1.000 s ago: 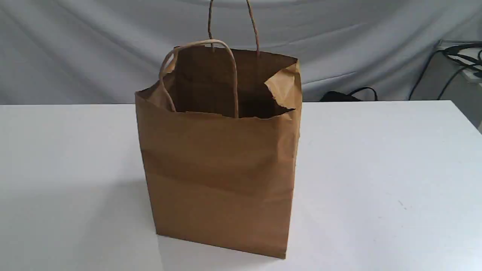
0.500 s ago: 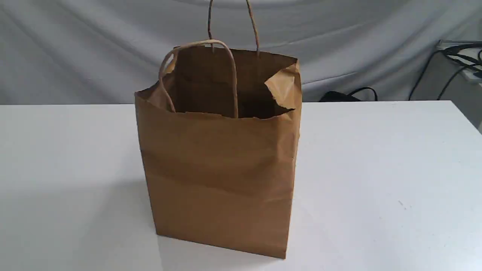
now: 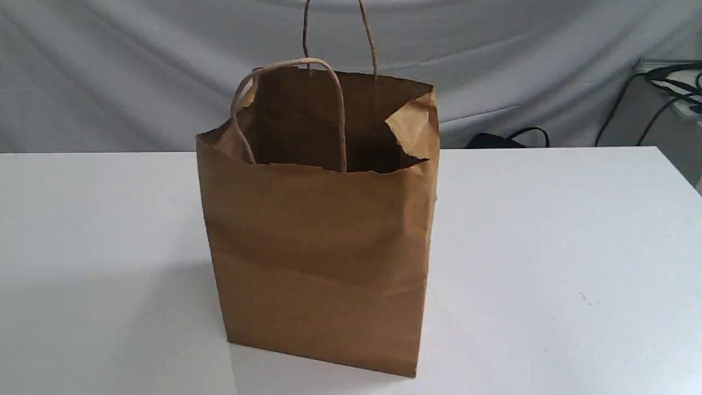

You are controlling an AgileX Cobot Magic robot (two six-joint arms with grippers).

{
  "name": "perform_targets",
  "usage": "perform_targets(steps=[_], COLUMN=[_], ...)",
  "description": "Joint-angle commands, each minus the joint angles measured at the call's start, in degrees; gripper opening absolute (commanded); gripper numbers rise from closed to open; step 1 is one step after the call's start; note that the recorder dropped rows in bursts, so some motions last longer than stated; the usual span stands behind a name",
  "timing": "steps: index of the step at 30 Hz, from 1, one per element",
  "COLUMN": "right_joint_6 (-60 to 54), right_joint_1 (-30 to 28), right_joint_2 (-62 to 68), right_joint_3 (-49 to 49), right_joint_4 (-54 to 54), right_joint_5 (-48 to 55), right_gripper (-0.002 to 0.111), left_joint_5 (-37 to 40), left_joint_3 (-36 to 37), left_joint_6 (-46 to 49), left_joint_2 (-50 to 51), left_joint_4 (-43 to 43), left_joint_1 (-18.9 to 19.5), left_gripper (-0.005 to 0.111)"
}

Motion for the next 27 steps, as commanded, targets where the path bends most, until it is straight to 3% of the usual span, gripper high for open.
perform_targets(steps=[1,11,13,17,23,27], right_joint_6=[0.27,0.27,0.27,0.54,0.54,0.54], right_joint_1=[-0.23,-0.23,-0.23,-0.23,-0.23,-0.23], right_joint_2=[-0.18,-0.18,-0.18,-0.18,-0.18,-0.18], right_joint_3=[0.22,0.22,0.22,0.22,0.22,0.22], right_joint_4=[0.3,0.3,0.3,0.28,0.28,0.28], right_joint_5=[0.24,0.24,0.24,0.24,0.24,0.24], right_gripper=[0.0,0.0,0.0,0.0,0.0,0.0], left_joint_5=[-0.34,1.58,1.58,0.01,-9.36,-12.81], left_joint_3=[0.47,0.47,0.71,3.75,13.71,19.39], left_joint_6=[-0.1,-0.12,0.92,0.73,-0.55,-0.55], left_joint_2=[-0.26,-0.4,-0.4,-0.4,-0.4,-3.04], left_joint_4=[0.05,0.3,0.48,-0.3,-1.51,-1.15], left_joint_1=[-0.26,-0.26,1.33,10.11,25.55,33.39], left_gripper=[0.0,0.0,0.0,0.0,0.0,0.0])
